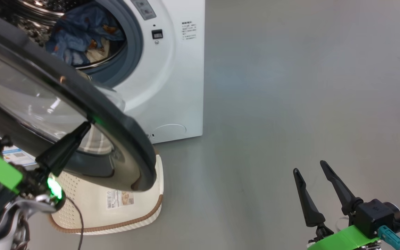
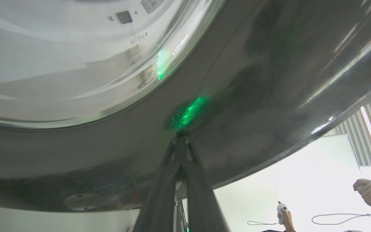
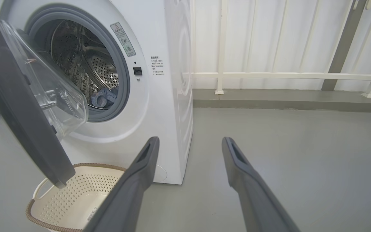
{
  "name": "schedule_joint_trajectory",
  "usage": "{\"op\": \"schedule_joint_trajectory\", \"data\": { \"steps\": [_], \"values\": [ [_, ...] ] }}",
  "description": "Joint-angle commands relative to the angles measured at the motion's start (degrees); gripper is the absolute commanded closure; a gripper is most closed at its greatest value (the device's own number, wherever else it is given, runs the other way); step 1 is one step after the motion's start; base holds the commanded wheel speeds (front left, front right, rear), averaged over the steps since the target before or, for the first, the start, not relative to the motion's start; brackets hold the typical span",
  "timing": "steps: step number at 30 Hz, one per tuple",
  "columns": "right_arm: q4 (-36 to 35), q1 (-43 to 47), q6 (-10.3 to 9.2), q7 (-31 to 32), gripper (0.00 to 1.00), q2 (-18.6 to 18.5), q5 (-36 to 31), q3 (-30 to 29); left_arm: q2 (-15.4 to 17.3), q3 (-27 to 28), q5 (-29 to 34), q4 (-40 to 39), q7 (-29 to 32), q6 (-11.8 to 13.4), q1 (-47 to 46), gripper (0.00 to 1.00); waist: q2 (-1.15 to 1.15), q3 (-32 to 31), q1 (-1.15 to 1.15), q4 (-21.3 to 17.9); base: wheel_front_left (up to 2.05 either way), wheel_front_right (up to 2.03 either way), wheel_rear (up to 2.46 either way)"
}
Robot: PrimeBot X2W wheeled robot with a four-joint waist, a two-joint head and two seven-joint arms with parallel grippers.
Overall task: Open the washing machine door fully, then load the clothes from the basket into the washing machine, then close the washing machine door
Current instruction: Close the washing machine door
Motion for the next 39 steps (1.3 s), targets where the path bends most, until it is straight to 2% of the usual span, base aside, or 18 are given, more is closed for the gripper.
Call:
{"op": "schedule_joint_trajectory", "data": {
  "steps": [1,9,17,27,32,33,34,39],
  "values": [
    [-1.15,-2.08,0.09,-0.61,0.00,0.01,-0.11,1.27,1.29,1.59,0.95,0.56,-0.33,-1.06,-4.26,1.00,0.00,0.55,0.00,-0.57,0.00,0.00,0.00],
    [-0.29,-3.24,0.09,-1.19,0.00,0.10,0.19,1.02,-0.56,1.15,1.35,6.10,-0.53,-3.21,-9.09,1.00,0.00,1.93,0.00,-1.63,0.00,0.00,0.00],
    [0.22,-3.71,0.09,-1.76,0.00,0.22,0.21,0.36,-1.31,3.12,0.35,7.64,-1.05,-4.79,-9.01,1.00,0.00,2.70,0.00,-1.44,0.00,0.00,0.00],
    [0.60,-3.43,0.09,-2.16,0.00,0.33,-0.04,0.27,-2.43,7.02,-1.32,4.34,-2.30,-6.03,-3.04,1.00,0.00,2.37,0.00,0.08,0.00,0.00,0.00],
    [0.69,-3.01,0.09,-2.24,0.00,0.31,-0.29,0.05,-4.34,8.93,-1.28,0.09,-3.52,-6.43,2.48,1.00,0.00,1.95,0.00,1.19,0.00,0.00,0.00],
    [0.67,-2.86,0.09,-2.25,0.00,0.28,-0.34,-0.05,-4.86,9.16,-1.10,-0.75,-3.81,-6.48,3.57,0.60,0.00,1.84,0.00,1.55,0.00,0.00,0.00],
    [0.63,-2.67,0.09,-2.26,0.00,0.28,-0.40,-0.25,-5.60,9.51,-1.08,-1.44,-4.32,-6.51,4.48,0.00,0.00,1.78,0.00,1.99,0.00,0.00,0.00],
    [0.58,-2.06,0.09,-2.05,0.00,0.04,-0.44,-0.43,-8.03,10.13,1.78,-3.35,-6.78,-6.58,7.62,0.00,0.00,1.38,0.00,3.78,0.00,0.00,0.00]
  ]
}}
